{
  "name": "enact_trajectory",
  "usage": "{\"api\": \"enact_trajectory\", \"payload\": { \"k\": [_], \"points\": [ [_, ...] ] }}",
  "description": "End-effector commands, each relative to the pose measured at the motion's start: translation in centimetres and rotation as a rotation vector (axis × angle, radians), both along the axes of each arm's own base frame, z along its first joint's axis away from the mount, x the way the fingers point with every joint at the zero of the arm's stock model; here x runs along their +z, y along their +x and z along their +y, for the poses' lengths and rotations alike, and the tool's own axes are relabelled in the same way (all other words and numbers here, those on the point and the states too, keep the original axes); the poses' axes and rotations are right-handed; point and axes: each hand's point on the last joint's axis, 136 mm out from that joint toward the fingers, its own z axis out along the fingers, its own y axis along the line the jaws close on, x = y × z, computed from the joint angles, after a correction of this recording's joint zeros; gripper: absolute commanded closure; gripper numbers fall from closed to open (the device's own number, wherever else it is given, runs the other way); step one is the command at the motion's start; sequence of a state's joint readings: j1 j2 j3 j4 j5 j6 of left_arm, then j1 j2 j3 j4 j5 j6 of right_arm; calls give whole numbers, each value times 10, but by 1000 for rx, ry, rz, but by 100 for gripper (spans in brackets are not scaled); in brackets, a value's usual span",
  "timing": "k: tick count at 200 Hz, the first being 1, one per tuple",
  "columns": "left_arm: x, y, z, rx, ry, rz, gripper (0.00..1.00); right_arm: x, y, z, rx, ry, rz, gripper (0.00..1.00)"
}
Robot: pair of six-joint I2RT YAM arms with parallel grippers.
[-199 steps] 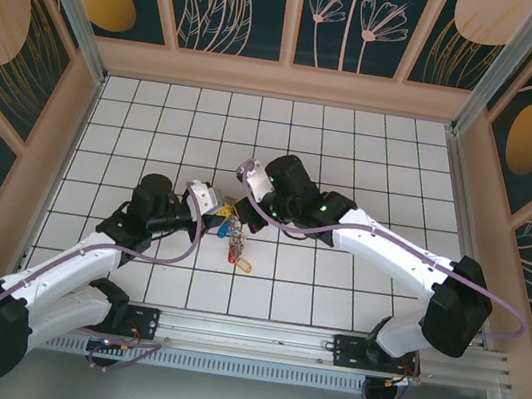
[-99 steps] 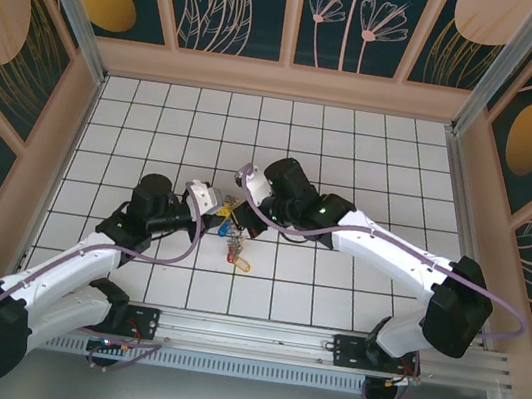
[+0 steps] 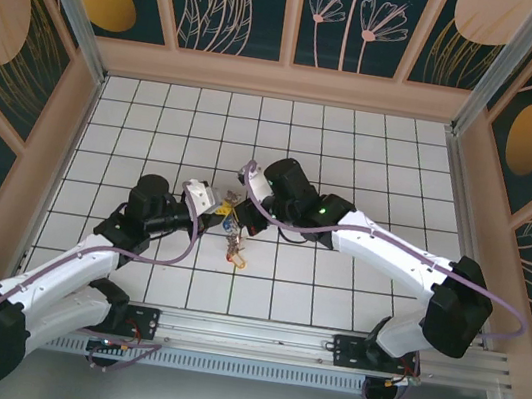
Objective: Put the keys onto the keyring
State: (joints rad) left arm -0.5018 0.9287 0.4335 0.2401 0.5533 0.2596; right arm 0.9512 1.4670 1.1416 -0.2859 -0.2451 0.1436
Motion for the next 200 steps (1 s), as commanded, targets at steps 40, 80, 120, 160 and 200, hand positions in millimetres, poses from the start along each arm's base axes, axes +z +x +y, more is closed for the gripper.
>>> {"api": "enact_trajectory", "payload": {
  "k": [40, 80, 120, 160, 200],
  "points": [
    [32, -9, -7, -70, -83, -112, 100, -3, -2, 2, -32, 59, 67, 100],
    [38, -13, -7, -83, -113, -142, 100, 5, -4, -7, -21, 109, 80, 100],
    [46, -18, -10, -120, -144, -168, 100, 25, -13, -14, 33, 188, 61, 83],
    [60, -19, -12, -131, -167, -187, 100, 36, -18, -25, 62, 204, 32, 73],
    [71, -24, -13, -155, -205, -209, 100, 51, -24, -36, 110, 188, -62, 70]
  ]
}}
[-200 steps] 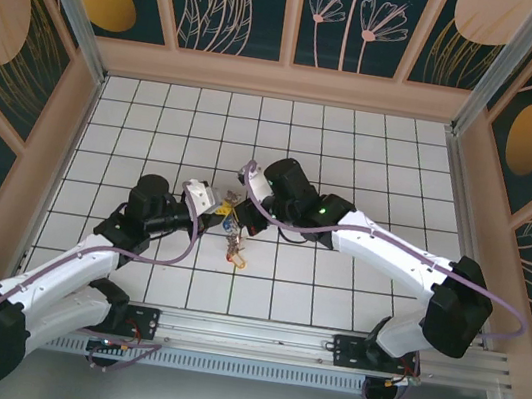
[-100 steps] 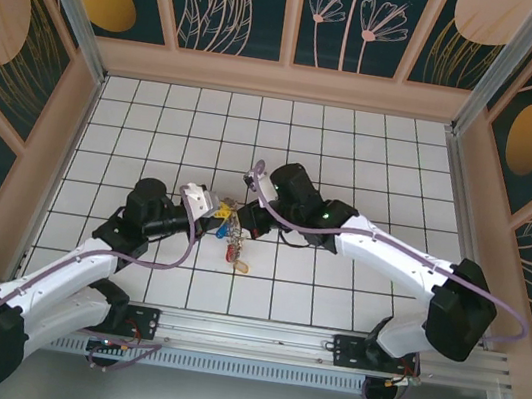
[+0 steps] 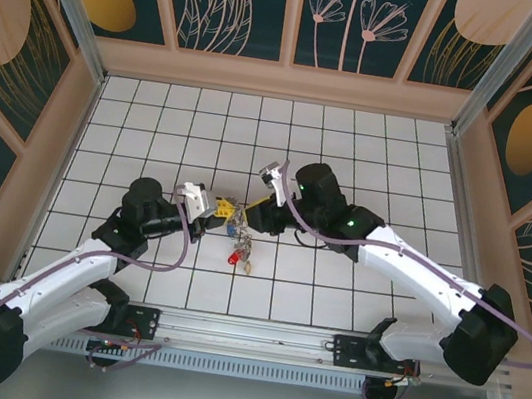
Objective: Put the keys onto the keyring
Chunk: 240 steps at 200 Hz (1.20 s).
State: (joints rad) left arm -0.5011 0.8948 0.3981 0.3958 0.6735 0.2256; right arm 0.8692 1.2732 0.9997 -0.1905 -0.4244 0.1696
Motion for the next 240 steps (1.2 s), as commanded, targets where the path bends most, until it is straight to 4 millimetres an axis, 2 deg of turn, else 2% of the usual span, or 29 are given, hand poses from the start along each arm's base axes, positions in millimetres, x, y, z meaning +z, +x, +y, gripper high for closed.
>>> {"api": "enact_trajectory", "payload": {
  "k": [1, 29, 45, 60, 77, 92, 134, 167, 195, 240],
  "points": [
    [42, -8, -3, -45, -95, -117, 100, 15, -8, -8, 54, 4, -84, 70],
    [48, -13, -4, -70, -108, -131, 100, 23, -6, -16, 67, -30, -194, 69],
    [50, -16, -5, -94, -116, -132, 100, 27, -14, -18, 159, -48, -347, 65],
    [52, -20, -7, -121, -119, -139, 100, 33, -15, -24, 181, -56, -497, 64],
    [53, -29, -10, -185, -111, -165, 100, 45, -26, -29, 262, -26, -674, 64],
    [53, -36, -13, -236, -103, -177, 100, 53, -30, -30, 286, -10, -746, 64],
    [58, -37, -17, -282, -104, -193, 100, 44, -53, -19, 496, -5, -706, 60],
    [64, -42, -19, -323, -113, -214, 100, 38, -42, -18, 456, -42, -709, 61],
    [62, -45, -20, -341, -113, -207, 100, 39, -44, -15, 463, -19, -686, 67],
    [62, -44, -22, -340, -109, -199, 100, 39, -45, -9, 476, 1, -668, 66]
  ]
}}
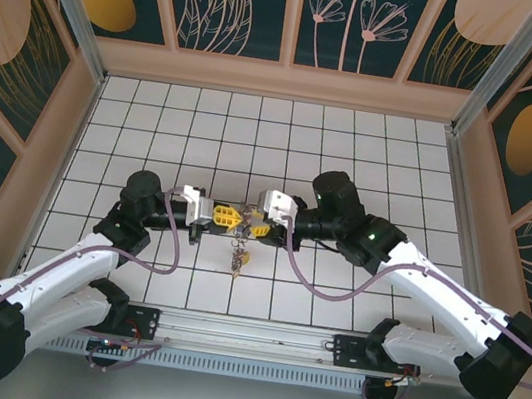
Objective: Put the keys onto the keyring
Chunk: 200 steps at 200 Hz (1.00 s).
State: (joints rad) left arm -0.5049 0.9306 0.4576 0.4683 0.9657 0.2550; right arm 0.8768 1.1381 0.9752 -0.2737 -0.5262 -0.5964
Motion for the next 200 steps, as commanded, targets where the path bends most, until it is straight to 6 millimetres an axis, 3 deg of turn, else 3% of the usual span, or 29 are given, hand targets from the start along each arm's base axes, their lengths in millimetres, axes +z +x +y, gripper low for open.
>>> {"api": "enact_trajectory", "payload": {
  "k": [1, 17, 74, 200],
  "points": [
    [27, -5, -3, -41, -47, -101, 100, 14, -6, 8, 55, 43, -2, 66],
    [26, -5, -5, -47, -48, -99, 100, 13, -4, 11, 52, 39, 8, 66],
    [26, -8, -10, -72, -51, -98, 100, 12, 5, 14, 16, 36, -6, 86],
    [30, -10, -14, -80, -80, -97, 100, -2, 0, 10, 10, 21, 15, 80]
  ]
}}
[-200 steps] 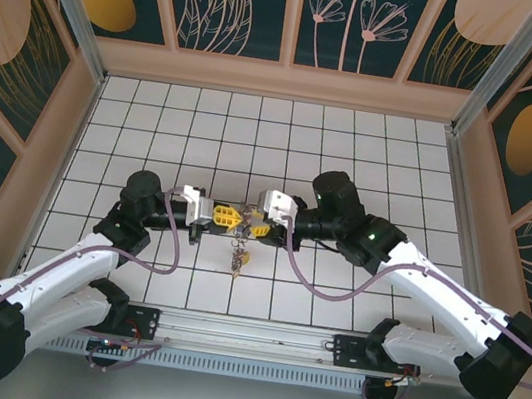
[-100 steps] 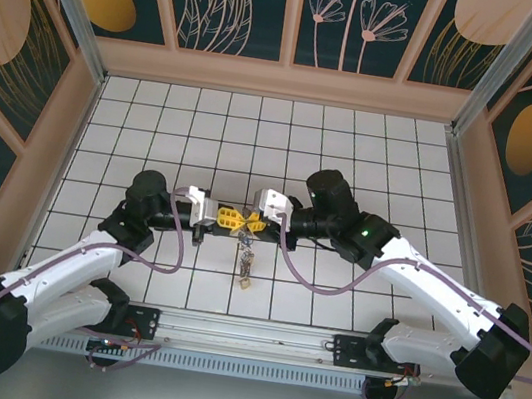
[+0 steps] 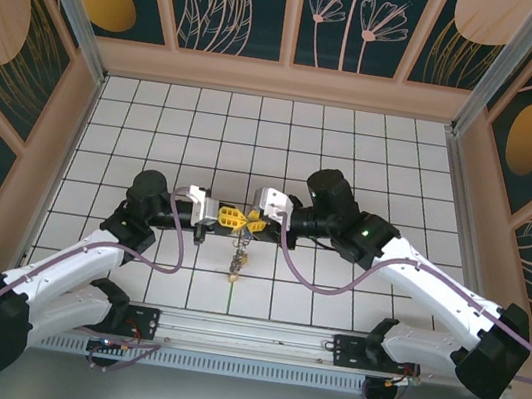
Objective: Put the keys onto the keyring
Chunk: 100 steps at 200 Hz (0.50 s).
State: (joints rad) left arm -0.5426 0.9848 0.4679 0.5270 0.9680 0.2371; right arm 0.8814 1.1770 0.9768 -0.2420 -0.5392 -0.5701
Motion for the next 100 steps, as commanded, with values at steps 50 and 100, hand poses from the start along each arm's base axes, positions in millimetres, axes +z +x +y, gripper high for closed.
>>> {"api": "enact_trajectory", "payload": {
  "k": [50, 100],
  "points": [
    [31, -8, -3, -36, -80, -101, 100, 1, -2, -6, -14, 17, -16, 75],
    [30, -8, -3, -33, -84, -98, 100, 4, -5, -11, 0, 34, -10, 73]
  ]
}}
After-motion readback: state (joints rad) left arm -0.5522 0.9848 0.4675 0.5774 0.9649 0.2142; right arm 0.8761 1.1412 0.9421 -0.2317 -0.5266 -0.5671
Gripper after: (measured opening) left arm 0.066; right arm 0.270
